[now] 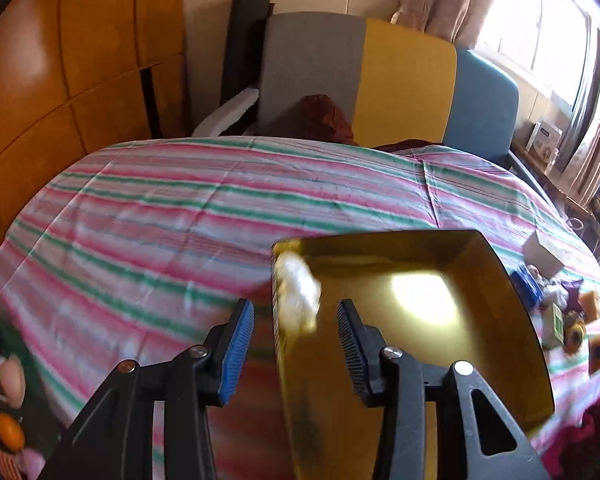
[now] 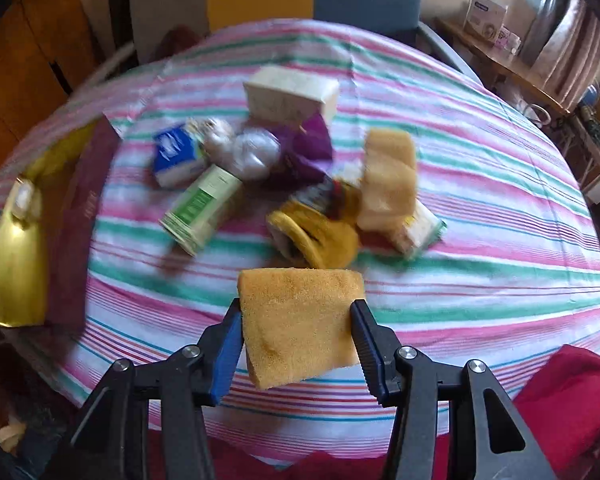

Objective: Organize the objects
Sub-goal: 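Grasp the clear plastic bag with the left gripper while the right gripper grasps a yellow sponge, then drop the plastic bag and yellow sponge into the gold tray with both grippers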

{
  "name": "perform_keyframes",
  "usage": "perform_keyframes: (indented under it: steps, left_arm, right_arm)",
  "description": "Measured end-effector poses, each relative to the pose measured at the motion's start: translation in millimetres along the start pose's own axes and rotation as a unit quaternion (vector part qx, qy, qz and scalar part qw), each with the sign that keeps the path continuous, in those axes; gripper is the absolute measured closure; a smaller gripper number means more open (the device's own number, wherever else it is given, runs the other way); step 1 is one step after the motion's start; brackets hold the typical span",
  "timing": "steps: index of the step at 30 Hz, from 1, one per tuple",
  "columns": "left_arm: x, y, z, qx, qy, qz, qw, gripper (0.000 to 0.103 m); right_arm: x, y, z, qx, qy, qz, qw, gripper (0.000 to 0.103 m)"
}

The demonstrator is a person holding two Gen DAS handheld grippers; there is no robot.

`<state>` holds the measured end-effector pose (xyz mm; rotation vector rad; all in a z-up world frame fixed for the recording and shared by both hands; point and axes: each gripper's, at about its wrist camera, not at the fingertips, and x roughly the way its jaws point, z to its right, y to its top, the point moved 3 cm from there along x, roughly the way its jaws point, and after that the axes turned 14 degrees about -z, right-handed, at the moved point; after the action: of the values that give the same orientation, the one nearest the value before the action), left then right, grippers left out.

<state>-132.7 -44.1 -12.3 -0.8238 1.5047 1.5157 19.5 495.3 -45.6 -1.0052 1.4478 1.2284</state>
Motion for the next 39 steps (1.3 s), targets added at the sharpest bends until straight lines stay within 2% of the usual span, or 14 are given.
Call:
perform_keyframes:
  steps: [2, 4, 9, 11, 14, 17, 20, 24, 25, 27, 29, 30, 34, 39]
  left_arm:
    - [-10, -17, -9, -0.009, -0.004, -0.001, 0.9999, 0.059]
    - [-13, -29, -13, -0.021, -0.012, -0.006, 0.9997, 0.059]
    - [-18, -57, -22, -0.037, -0.028, -0.017, 0.9988, 0.059]
    - [-19, -63, -23, -0.038, -0.03, -0.017, 0.9987, 0.059]
    - [-18, -66, -26, -0.041, -0.03, -0.011, 0.9986, 0.059]
    - [-16, -66, -30, -0.046, -0.035, -0.007, 0.9983, 0.059]
    - [-13, -68, -35, -0.054, -0.04, -0.009, 0.9977, 0.059]
    - [-8, -69, -40, -0.067, -0.048, -0.015, 0.9965, 0.059]
    - [-7, -69, -41, -0.067, -0.051, -0.016, 0.9964, 0.059]
    - [-6, -70, -41, -0.066, -0.051, -0.016, 0.9964, 0.059]
    - [-6, -71, -39, -0.062, -0.05, -0.015, 0.9967, 0.059]
    - [-6, -71, -38, -0.06, -0.051, -0.014, 0.9968, 0.059]
    - [-9, -71, -28, -0.046, -0.045, -0.01, 0.9979, 0.059]
    - [-18, -71, -7, -0.014, -0.031, -0.001, 0.9994, 0.058]
  right_arm:
    - [-13, 10, -33, -0.023, 0.027, 0.03, 0.999, 0.05]
    - [-24, 19, -86, -0.06, 0.051, 0.06, 0.995, 0.05]
    - [-43, 38, -213, -0.17, 0.124, 0.099, 0.973, 0.047]
    - [-36, 48, -258, -0.195, 0.141, 0.094, 0.966, 0.047]
    - [-11, 61, -320, -0.223, 0.156, 0.064, 0.96, 0.047]
    - [18, 72, -374, -0.236, 0.158, 0.032, 0.958, 0.047]
    - [44, 83, -410, -0.238, 0.153, 0.009, 0.959, 0.047]
    - [69, 97, -434, -0.23, 0.149, -0.004, 0.962, 0.04]
    - [72, 99, -438, -0.225, 0.168, -0.013, 0.96, 0.036]
    - [74, 103, -441, -0.201, 0.221, -0.029, 0.954, 0.018]
    - [71, 104, -437, -0.179, 0.273, -0.033, 0.945, 0.009]
    - [70, 104, -435, -0.174, 0.282, -0.033, 0.943, 0.009]
    - [55, 93, -419, -0.188, 0.267, -0.014, 0.945, 0.008]
    - [36, 77, -390, -0.207, 0.216, 0.021, 0.954, 0.002]
